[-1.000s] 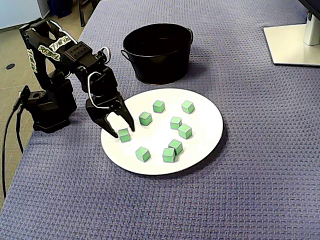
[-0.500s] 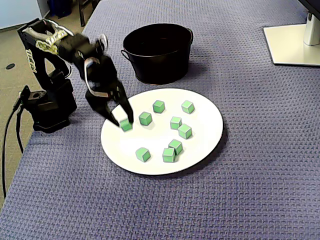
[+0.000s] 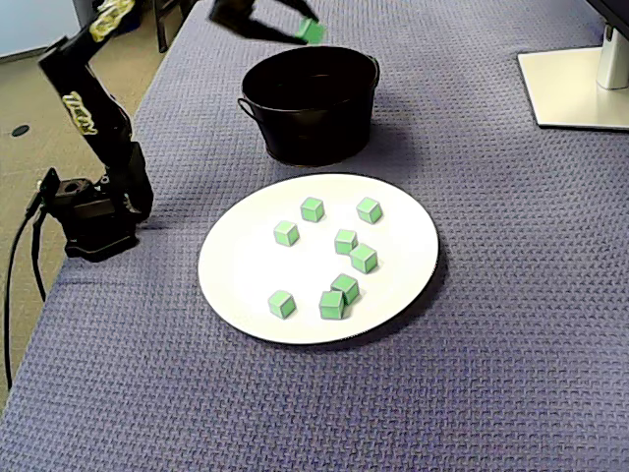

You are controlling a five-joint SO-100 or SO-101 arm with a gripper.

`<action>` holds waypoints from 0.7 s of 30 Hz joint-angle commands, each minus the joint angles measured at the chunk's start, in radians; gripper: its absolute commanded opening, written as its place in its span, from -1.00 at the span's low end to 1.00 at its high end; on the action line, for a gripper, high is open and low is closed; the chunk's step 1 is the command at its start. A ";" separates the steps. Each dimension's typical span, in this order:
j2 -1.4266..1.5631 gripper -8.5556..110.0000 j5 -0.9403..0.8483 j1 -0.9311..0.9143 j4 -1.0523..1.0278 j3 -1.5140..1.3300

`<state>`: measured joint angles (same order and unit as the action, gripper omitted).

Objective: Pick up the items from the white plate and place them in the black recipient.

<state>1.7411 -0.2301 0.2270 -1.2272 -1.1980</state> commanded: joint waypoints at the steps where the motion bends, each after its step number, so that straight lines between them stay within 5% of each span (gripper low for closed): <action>1: -0.249 -0.86 0.052 0.207 0.012 0.195; 9: -0.609 -0.86 0.026 0.365 -0.014 0.272; 12: -0.572 -0.24 0.028 0.359 -0.054 0.244; 21: -0.201 0.09 0.077 0.054 -0.345 0.291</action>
<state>1.3622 -0.1595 0.4264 -1.4603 -0.9587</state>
